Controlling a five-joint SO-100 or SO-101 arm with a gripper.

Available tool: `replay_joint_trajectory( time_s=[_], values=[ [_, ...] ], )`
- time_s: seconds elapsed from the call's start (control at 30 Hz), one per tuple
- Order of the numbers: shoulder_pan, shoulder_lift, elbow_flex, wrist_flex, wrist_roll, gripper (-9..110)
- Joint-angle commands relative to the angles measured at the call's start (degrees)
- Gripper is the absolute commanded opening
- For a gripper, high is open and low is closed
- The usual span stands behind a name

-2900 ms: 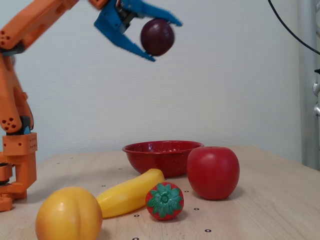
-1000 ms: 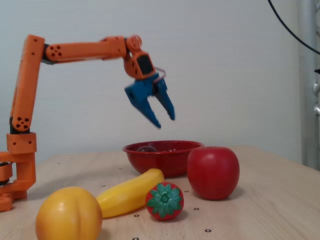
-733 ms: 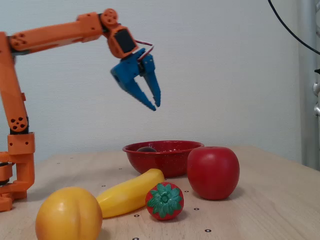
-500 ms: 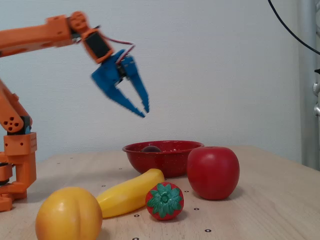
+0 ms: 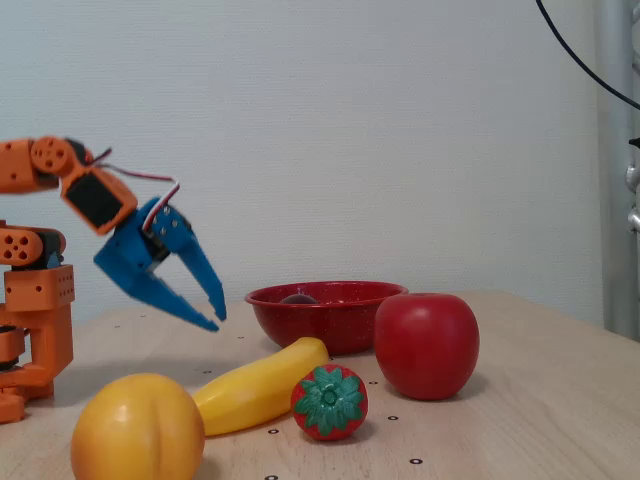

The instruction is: Put plum in the red bowl.

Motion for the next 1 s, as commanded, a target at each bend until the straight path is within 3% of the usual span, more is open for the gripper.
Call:
replay_joint_trajectory(
  time_s=[0.0, 0.23, 0.37, 0.97],
  values=[
    [-2.29, 3.69, 1.85, -4.83, -0.18, 0],
    [-2.9, 14.06, 16.44, -9.76, -0.97, 0],
    [-1.76, 15.56, 16.44, -3.69, -4.48, 0],
    [-1.76, 15.56, 16.44, -3.08, -5.89, 0]
  ],
)
